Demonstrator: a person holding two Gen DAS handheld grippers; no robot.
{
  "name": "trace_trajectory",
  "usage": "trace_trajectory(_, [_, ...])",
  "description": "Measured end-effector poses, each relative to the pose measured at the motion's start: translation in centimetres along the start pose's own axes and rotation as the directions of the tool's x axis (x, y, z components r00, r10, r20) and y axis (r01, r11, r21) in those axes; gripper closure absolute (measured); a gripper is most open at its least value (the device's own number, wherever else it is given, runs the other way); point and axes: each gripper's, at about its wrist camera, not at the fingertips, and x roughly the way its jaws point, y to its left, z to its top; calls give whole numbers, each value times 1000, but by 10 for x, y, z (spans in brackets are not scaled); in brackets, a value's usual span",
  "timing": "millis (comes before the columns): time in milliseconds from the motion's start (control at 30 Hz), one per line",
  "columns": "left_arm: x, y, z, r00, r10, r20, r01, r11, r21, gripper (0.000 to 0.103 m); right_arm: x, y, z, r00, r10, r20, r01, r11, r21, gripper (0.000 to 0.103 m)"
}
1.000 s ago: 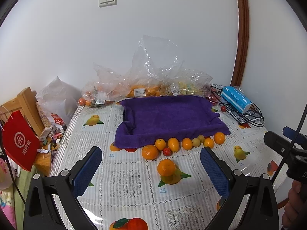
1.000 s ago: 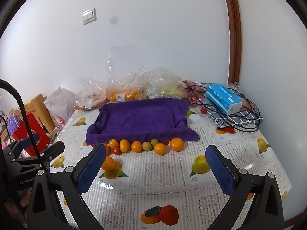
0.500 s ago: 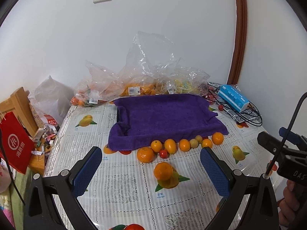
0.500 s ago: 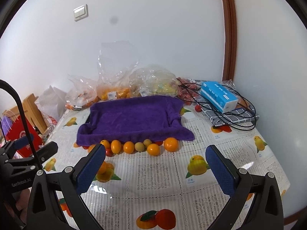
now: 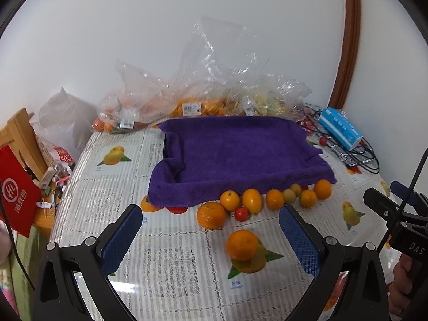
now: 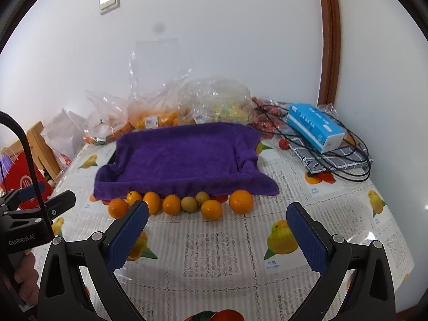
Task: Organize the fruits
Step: 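Move both tools down toward the oranges lined up before the towel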
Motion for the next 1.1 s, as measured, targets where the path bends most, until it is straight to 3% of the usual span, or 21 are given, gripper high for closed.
trace_trajectory(367, [43,15,-1,998,7,-64,-8,1000,-12,1,53,-7,-6,995,22,-97,-19,999,40,11])
trace_trajectory(1100, [104,42,-8,990,0,-142,-4,999,-32,2,118,7,-17,986,9,-168,-8,1000,10,32])
